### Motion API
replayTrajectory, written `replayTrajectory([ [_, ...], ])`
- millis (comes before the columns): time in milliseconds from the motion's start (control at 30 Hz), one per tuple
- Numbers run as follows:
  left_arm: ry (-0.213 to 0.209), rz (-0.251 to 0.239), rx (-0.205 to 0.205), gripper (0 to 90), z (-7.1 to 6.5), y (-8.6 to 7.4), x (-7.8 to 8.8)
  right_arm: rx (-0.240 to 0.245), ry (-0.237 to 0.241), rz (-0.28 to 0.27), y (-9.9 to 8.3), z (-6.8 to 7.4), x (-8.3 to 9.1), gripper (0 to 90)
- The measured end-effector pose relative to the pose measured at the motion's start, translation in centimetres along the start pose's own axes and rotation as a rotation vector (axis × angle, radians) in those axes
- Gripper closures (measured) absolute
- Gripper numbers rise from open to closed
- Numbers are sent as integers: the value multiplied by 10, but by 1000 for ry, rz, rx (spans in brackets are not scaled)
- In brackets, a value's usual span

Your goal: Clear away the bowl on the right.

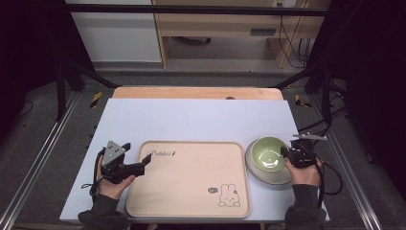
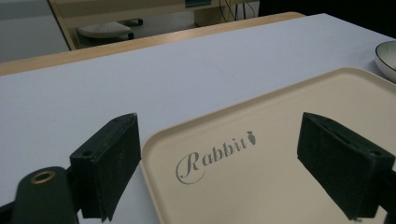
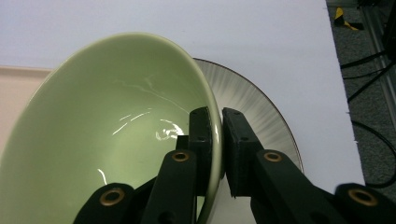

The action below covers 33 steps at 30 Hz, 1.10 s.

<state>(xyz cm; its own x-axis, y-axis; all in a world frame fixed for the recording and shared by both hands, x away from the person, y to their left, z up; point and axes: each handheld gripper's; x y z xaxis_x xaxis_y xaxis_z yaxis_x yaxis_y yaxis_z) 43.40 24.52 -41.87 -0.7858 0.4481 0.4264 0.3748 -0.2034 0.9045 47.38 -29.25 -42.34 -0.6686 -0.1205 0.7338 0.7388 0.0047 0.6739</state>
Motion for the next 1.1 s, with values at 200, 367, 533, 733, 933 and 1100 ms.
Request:
replayTrajectory([
  [200, 0, 2, -2, 131, 0, 0, 0, -1, 7, -16, 1, -2, 5, 829],
  [367, 0, 3, 0, 131, 0, 0, -1, -5, 23, -29, 2, -2, 11, 829],
  [533, -2, -2, 3, 131, 0, 1, -1, -15, 60, -38, 2, -1, 15, 829],
  [733, 0, 0, 2, 131, 0, 1, -1, 1, 64, -50, 2, 0, 18, 828],
  [933, 0, -1, 6, 131, 1, 0, -1, 10, 77, -69, 4, 3, 24, 828],
  [1100, 1, -1, 3, 131, 1, 1, 0, 20, 92, -86, 6, 6, 29, 828],
])
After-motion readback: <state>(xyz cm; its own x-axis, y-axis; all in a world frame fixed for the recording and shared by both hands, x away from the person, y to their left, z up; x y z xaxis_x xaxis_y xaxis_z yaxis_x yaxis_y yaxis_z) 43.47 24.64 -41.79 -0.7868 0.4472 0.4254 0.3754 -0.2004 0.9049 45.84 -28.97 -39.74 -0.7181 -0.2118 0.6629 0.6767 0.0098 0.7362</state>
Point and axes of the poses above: each handheld gripper's, and its own axes: x roughly backward along the jaws, y roughly out of its top, z roughly to its left, and after that the axes turned 1 degree about z, right-handed
